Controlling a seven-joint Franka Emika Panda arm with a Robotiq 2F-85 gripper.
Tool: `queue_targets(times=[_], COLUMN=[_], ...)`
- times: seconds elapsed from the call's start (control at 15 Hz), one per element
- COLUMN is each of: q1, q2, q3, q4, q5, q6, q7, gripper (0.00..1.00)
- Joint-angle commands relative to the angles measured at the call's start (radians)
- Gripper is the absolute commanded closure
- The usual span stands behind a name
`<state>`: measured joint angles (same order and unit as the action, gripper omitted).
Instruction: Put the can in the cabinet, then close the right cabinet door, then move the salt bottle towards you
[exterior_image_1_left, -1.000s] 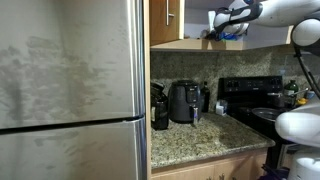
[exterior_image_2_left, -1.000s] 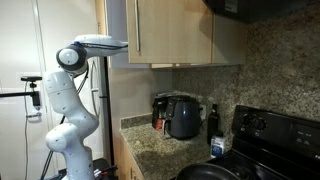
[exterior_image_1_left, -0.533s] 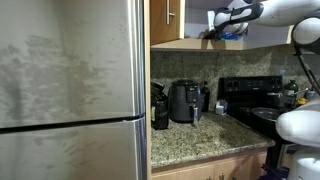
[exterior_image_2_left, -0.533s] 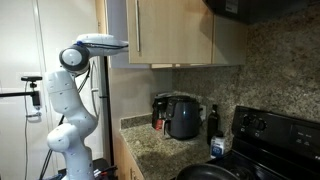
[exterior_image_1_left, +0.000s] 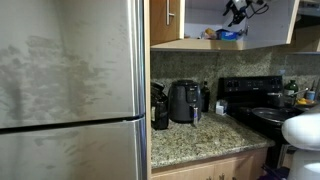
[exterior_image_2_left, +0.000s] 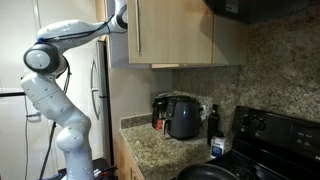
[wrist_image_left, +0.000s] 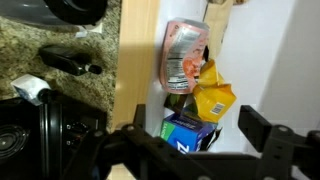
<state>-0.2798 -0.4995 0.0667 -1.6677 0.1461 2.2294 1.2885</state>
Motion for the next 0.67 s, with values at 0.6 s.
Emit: queue_targets(times=[0.6], q1=[0.129], q2=[-0.412], q3=[-0.173], q4=[-0.063], q5=[0.040], q6=[-0.537], q7=[-0.434], gripper=[0.00])
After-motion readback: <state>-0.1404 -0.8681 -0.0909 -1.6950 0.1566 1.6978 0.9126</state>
